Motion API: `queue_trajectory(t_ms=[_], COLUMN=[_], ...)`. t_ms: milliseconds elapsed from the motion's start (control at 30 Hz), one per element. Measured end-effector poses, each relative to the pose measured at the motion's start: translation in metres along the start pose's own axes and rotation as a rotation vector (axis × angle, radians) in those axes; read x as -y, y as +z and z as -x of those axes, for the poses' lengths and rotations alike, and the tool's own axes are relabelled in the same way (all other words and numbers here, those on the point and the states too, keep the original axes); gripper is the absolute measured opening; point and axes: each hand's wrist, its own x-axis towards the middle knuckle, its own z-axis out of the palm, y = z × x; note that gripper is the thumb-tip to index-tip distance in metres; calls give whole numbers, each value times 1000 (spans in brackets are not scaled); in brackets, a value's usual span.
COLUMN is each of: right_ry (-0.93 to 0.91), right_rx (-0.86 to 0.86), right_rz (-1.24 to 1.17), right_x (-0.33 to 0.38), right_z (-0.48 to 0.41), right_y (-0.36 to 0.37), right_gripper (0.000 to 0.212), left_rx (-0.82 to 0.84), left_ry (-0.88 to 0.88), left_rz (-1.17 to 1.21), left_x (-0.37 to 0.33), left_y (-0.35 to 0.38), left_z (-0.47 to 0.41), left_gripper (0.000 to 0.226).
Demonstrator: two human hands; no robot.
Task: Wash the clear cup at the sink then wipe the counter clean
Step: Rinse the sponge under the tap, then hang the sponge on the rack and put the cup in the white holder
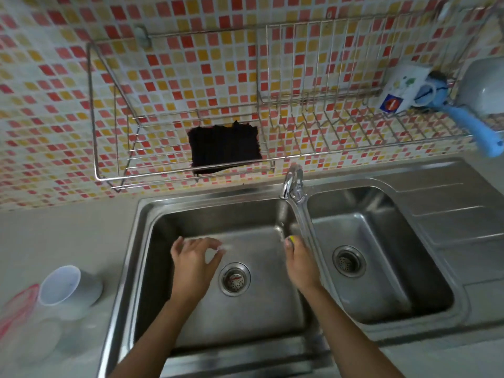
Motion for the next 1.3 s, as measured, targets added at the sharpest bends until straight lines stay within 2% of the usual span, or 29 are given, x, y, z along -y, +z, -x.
queue_trajectory(t_ms=[100,167,267,367,500,600,733,800,933,1033,1133,1300], right_ry=[34,54,-198,-387,-508,-499,-497,-484,-382,-336,-361,-654], right_rx=[110,168,170,158,-4,-24,87,131,205,254,131,-332], right_rz=[111,11,-155,-349,-466,-323,27,148,283,315,264,-84], right_x=[6,33,102,187,298,348,378,384,387,384,387,381], right_z=[14,25,39,38,20,-10,-43,-48,-54,-58,-44,29], right_y=[3,-3,-15,-35,-57,-41,0,15,32,36,35,76], right_gripper=[26,40,55,47,29,23,17,22,12,30,33,14], left_rx=[14,-15,-88,-180,-296,-373,-435,-441,-387,-358,-294,-116], left_ry=[-23,-28,-29,-48,-75,-119,-164,-165,-221,-266,-279,-256], left_rz=[3,15,34,65,109,172,232,238,228,239,213,172], left_x=[2,5,15,24,44,64,97,119,163,194,218,260], left_y=[-6,-11,-28,-60,-108,-143,-191,-210,-235,-242,-241,-228], left_z=[9,13,19,19,12,4,4,7,15,23,27,35], left_gripper=[10,11,8,6,3,8,10,9,9,8,8,10])
